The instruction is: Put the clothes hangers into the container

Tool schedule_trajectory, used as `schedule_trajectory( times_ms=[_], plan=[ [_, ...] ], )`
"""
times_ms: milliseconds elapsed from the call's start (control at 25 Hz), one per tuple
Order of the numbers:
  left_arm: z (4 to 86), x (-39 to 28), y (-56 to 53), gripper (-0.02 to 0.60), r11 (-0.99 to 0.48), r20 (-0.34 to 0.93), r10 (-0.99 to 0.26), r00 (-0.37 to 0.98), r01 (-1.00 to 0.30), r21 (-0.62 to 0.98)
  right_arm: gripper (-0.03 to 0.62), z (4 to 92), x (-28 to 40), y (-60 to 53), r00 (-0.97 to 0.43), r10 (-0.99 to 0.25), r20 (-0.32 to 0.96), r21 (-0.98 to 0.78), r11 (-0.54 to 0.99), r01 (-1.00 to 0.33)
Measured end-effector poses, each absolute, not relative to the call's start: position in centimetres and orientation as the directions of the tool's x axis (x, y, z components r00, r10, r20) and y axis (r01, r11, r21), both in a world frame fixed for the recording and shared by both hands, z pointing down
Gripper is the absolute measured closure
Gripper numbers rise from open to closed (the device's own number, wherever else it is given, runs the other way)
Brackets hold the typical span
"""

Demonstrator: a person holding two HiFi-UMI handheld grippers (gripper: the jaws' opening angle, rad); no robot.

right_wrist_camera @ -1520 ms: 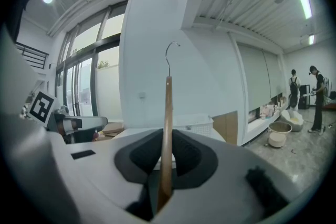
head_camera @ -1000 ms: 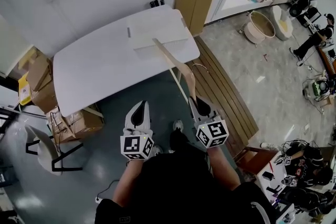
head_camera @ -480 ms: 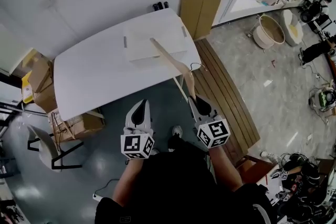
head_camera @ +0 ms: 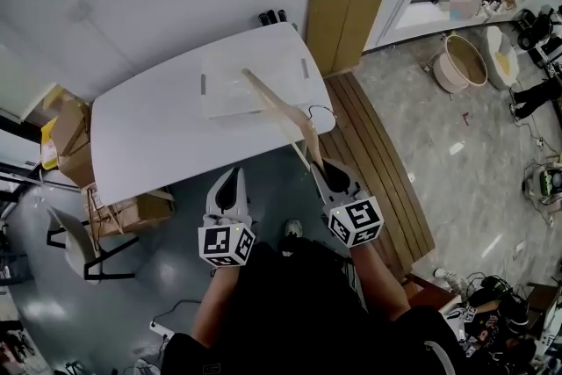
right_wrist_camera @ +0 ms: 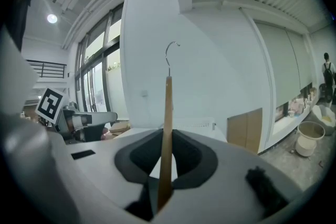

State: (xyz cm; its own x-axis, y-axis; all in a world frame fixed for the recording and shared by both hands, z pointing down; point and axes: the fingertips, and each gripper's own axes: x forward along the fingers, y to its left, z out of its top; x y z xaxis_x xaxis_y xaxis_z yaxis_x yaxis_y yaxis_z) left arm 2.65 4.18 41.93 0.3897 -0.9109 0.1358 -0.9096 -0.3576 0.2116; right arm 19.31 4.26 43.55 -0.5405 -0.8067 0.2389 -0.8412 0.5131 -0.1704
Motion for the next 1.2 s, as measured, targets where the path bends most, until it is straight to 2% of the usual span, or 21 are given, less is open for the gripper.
schedule_trajectory(
  times_ms=[440, 1200],
  plan=[
    [42.2, 1.4, 1.2, 0.575, -0.315, 0.149, -0.926, 0.346, -0.929, 0.196, 0.533, 43.8, 18.6, -0.8, -0.571, -0.782, 0.249, -0.174, 0.544, -0.821],
    [43.1, -2.6, -11.2, 0.575, -0.365, 0.122, -0.908, 0.402, -0.899, 0.241, 0.533, 46.3, 13.7, -10.4, -0.575, -0.751, 0.325, -0.145, 0.562, -0.815]
  ],
)
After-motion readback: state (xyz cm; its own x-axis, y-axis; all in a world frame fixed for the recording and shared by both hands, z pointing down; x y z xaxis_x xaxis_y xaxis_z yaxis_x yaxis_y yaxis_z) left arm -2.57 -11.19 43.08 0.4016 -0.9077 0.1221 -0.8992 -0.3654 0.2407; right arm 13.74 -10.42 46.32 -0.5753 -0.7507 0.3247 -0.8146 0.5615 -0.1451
